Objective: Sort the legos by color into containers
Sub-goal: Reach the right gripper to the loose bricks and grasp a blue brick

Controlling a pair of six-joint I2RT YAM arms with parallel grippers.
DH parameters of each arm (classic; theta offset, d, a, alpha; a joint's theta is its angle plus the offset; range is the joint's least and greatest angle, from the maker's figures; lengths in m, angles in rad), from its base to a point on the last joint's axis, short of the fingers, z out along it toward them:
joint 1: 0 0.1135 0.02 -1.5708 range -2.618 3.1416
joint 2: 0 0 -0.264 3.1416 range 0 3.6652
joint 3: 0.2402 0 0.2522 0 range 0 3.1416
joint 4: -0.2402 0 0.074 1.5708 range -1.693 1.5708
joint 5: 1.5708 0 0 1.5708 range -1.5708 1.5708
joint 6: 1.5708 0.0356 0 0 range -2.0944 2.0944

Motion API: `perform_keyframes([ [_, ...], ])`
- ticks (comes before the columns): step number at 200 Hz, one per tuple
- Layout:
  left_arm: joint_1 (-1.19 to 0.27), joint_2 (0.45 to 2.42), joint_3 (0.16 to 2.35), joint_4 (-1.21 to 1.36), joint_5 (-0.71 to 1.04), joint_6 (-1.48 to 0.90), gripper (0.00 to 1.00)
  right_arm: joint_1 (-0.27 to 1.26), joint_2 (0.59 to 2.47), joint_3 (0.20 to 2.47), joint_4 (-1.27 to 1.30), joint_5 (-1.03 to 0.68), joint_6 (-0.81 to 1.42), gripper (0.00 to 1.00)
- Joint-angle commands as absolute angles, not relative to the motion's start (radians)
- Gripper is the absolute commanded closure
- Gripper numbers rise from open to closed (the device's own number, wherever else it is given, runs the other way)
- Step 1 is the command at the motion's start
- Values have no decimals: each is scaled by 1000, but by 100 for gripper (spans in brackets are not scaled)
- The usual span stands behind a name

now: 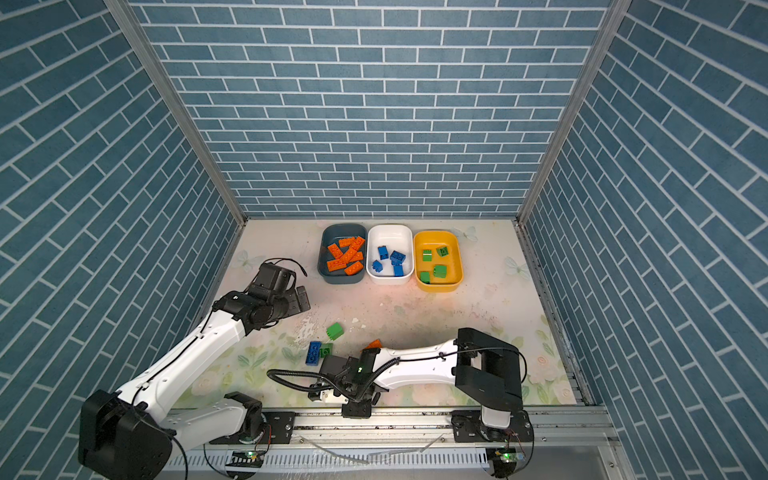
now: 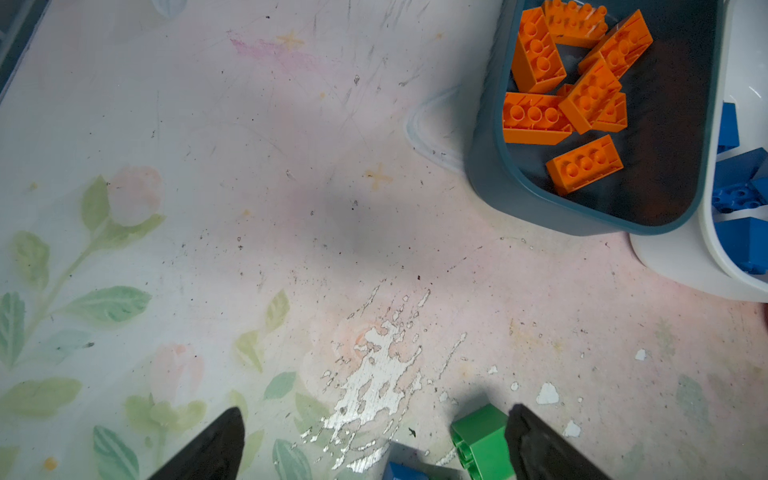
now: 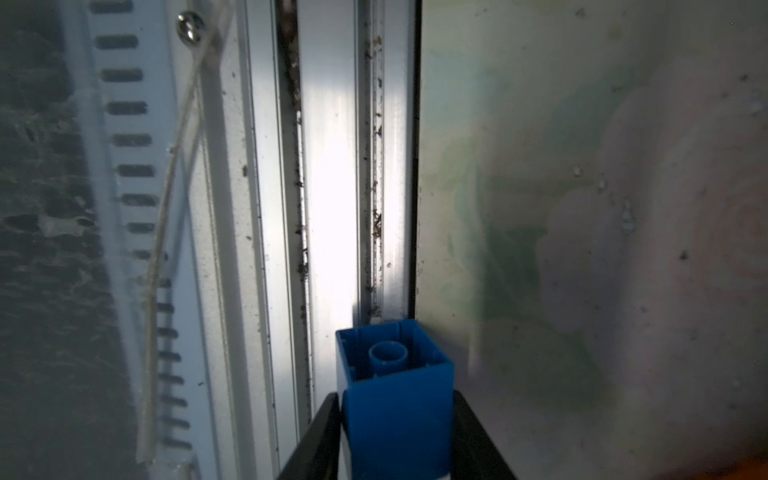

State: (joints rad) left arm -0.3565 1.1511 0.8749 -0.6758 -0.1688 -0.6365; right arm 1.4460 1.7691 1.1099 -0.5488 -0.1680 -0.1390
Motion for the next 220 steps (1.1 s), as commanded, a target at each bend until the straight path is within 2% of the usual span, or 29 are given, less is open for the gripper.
perform_keyframes([
  [1,-348,1154,855,-677,-158,-640,1,1385,1787,1108,-500,-4,-212,63],
  [27,-348,1157,853,-677,-155,-640,1,1348,1742,1095,-498,26,-213,64],
  [52,-348,1161,852,-673,-153,-640,1,1307,1724,1083,-471,157,-190,65],
  [91,-348,1176,854,-670,-152,-638,1,1257,1669,1066,-444,129,-172,63],
  [133,-348,1191,855,-663,-144,-636,1,1248,1677,1057,-446,66,-171,52],
  [163,-348,1187,841,-660,-144,-640,1,1241,1712,1070,-414,87,-154,51],
  [189,-348,1180,829,-662,-142,-639,1,1235,1746,1074,-396,90,-140,45],
  [220,-348,1177,810,-661,-138,-647,1,1232,1765,1095,-353,-1,-109,38],
])
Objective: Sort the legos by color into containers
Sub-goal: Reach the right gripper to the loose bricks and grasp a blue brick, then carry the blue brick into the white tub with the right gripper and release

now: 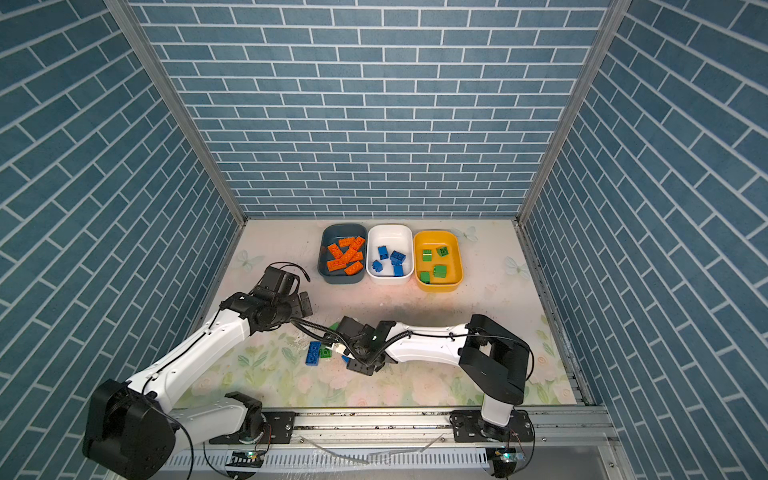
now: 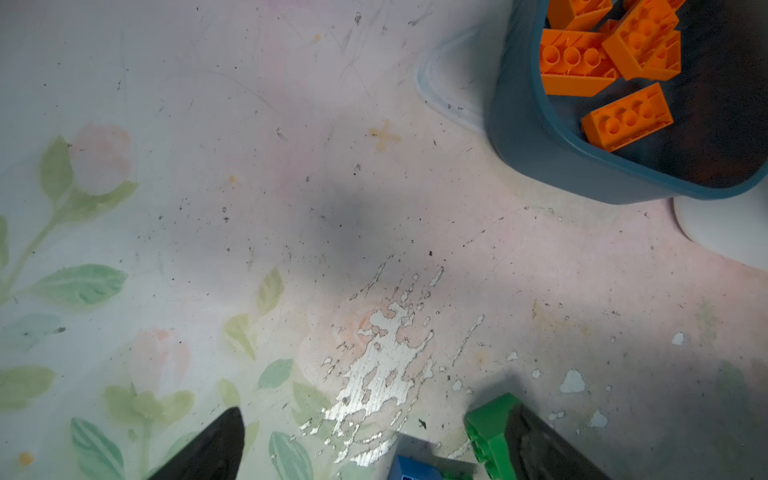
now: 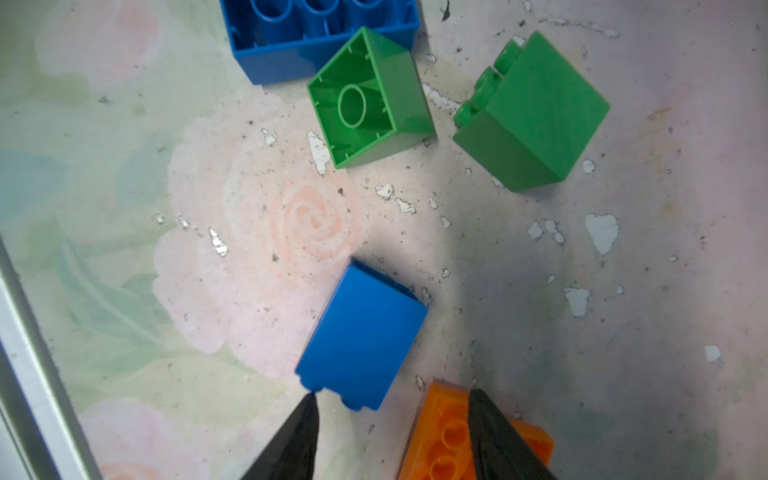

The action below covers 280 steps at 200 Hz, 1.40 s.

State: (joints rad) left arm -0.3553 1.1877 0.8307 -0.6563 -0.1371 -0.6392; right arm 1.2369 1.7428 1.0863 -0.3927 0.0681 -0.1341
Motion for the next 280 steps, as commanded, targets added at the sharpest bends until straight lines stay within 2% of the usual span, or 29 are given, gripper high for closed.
perform_keyframes([
  [1,-348,1178,809,-662,-139,-647,1,1232,1766,1096,-353,-3,-109,37],
  [31,-348,1176,797,-664,-139,-647,1,1232,1786,1104,-347,-42,-93,34],
  [70,-348,1177,784,-656,-138,-649,1,1232,1806,1110,-315,-13,-53,23],
  [98,-348,1180,778,-651,-126,-653,1,1232,1852,1123,-283,23,3,22],
  [111,-348,1181,776,-648,-122,-655,1,1231,1867,1125,-282,45,14,26],
  [147,-348,1174,774,-643,-80,-659,1,1232,1862,1109,-249,47,11,51],
  [178,-350,1167,774,-652,-58,-672,1,1223,1807,1070,-217,54,-5,63],
  [207,-357,1160,776,-647,-46,-667,1,1177,1687,1005,-158,10,-35,71],
  [230,-363,1165,779,-644,-44,-670,1,1117,1586,951,-91,-19,-60,73],
  [259,-392,1189,788,-606,-14,-674,1,966,1506,949,-38,-78,-56,74],
  [280,-430,1221,798,-582,-12,-656,1,838,1531,986,11,-118,-39,74],
])
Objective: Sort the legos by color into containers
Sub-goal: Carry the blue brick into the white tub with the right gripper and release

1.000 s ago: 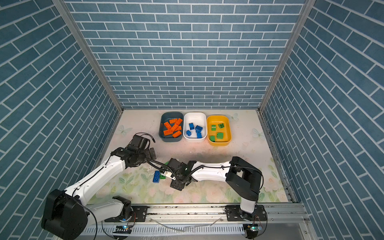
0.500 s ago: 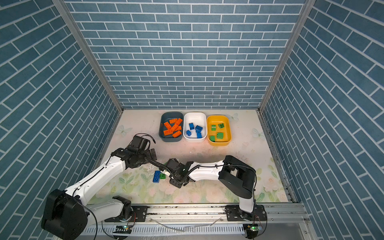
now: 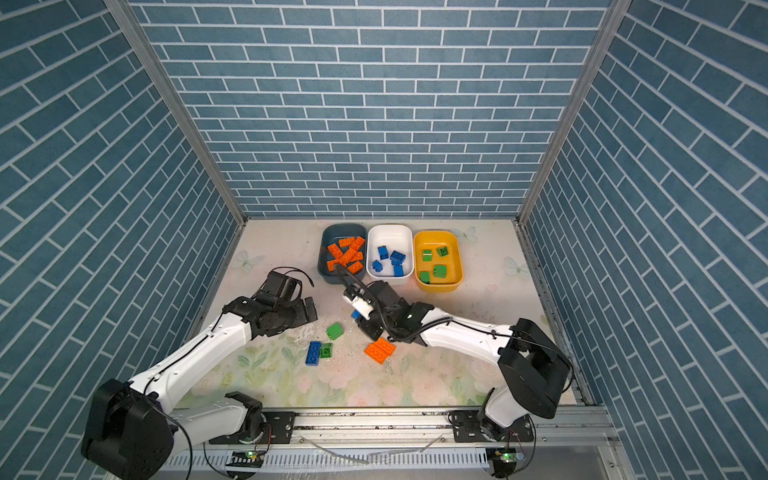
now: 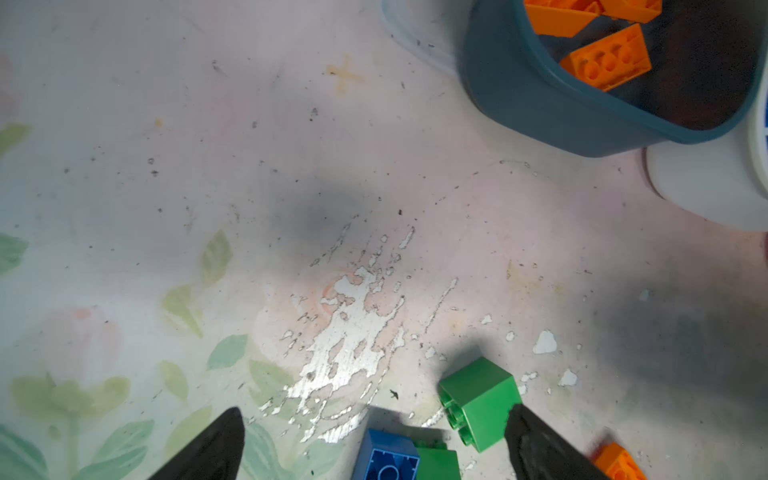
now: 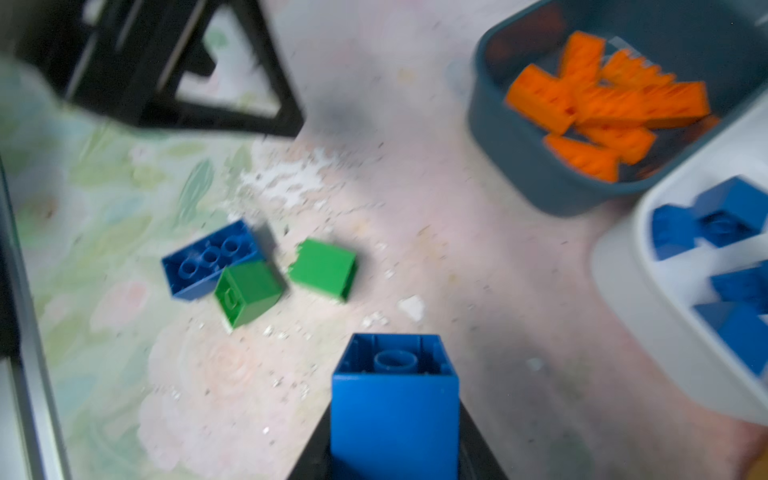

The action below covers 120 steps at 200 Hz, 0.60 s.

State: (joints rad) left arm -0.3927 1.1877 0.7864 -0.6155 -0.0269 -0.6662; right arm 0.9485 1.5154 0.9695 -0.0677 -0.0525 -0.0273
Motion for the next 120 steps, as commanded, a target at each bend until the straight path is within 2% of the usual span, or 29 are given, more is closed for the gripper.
perform_keyframes([
  [1,-432,1224,799,-583,-12,-655,1,832,1535,990,13,-120,-38,74],
  [48,-504,1305,816,-563,47,-587,1,672,1782,1253,6,-126,-9,73],
  [89,-574,1353,826,-567,82,-517,1,646,1951,1471,-58,106,7,68],
  [102,-592,1373,841,-586,78,-491,1,646,1973,1513,-76,161,29,61],
  [111,-600,1387,852,-599,69,-478,1,648,1983,1535,-96,174,32,51],
  [120,-601,1402,861,-607,67,-473,1,647,1979,1539,-101,158,28,37],
])
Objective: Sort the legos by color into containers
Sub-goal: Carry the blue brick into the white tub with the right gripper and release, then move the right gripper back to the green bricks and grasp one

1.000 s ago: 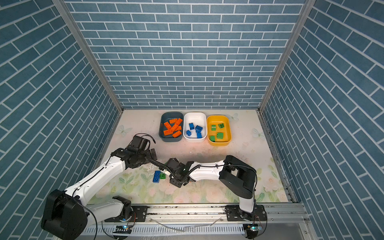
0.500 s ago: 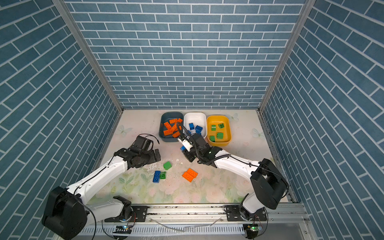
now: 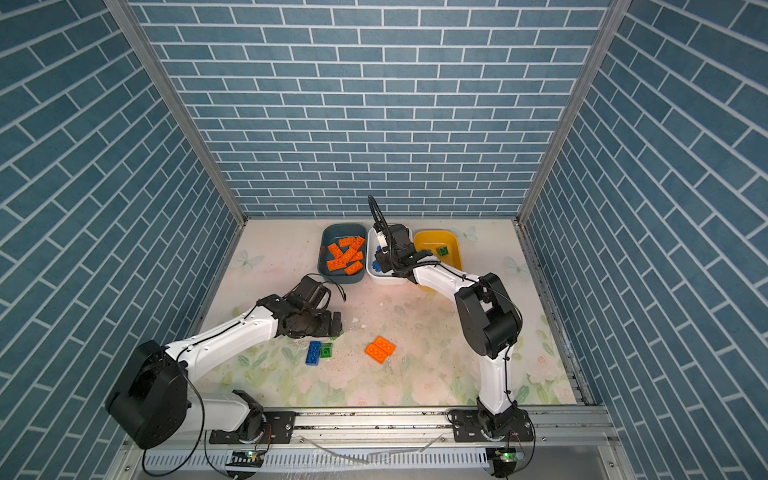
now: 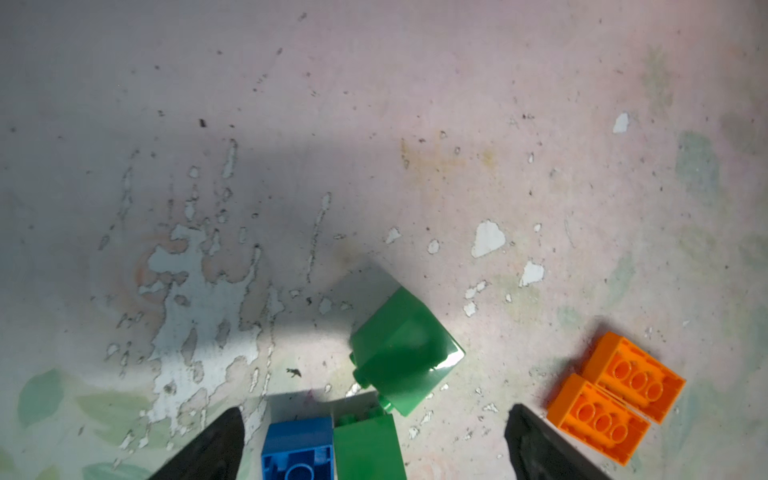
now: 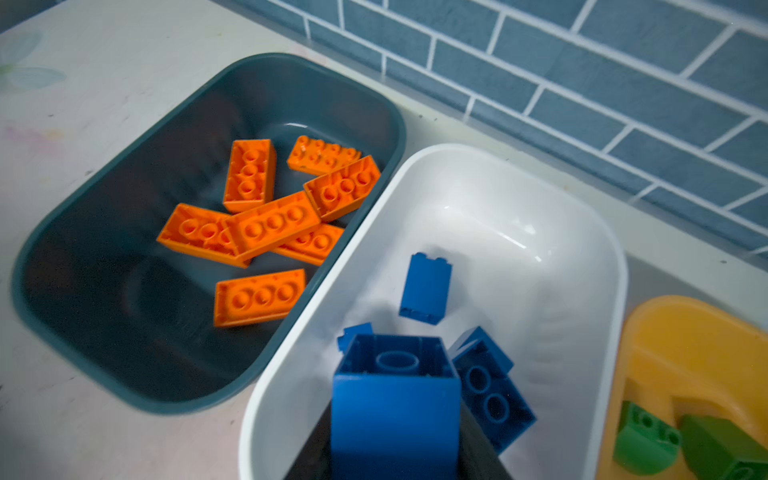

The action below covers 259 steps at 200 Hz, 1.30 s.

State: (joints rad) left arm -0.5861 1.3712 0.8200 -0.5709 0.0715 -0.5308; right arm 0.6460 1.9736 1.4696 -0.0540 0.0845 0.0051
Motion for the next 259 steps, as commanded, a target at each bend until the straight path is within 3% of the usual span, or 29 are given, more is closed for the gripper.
perform_keyframes([
  [1,-601,1404,862,-609,66,-472,1,647,1978,1538,-101,154,27,36],
  [27,-601,1387,871,-622,1,-511,1,658,1900,1423,-29,-79,-27,20],
  [53,-565,1288,854,-658,-107,-600,1,691,1822,1269,6,-405,-204,19],
  [74,-495,1198,826,-732,-168,-699,1,753,1813,1215,-73,-564,-419,19],
  [114,-302,1061,738,-814,-99,-764,1,884,1939,1349,-328,-565,-761,18],
  [193,-293,1040,701,-842,-101,-792,1,957,2151,1605,-512,-582,-938,21],
  [230,-293,1052,680,-839,-97,-791,1,969,2186,1642,-554,-570,-951,32],
  [259,-292,1052,679,-833,-93,-785,1,977,2228,1652,-559,-566,-949,46],
])
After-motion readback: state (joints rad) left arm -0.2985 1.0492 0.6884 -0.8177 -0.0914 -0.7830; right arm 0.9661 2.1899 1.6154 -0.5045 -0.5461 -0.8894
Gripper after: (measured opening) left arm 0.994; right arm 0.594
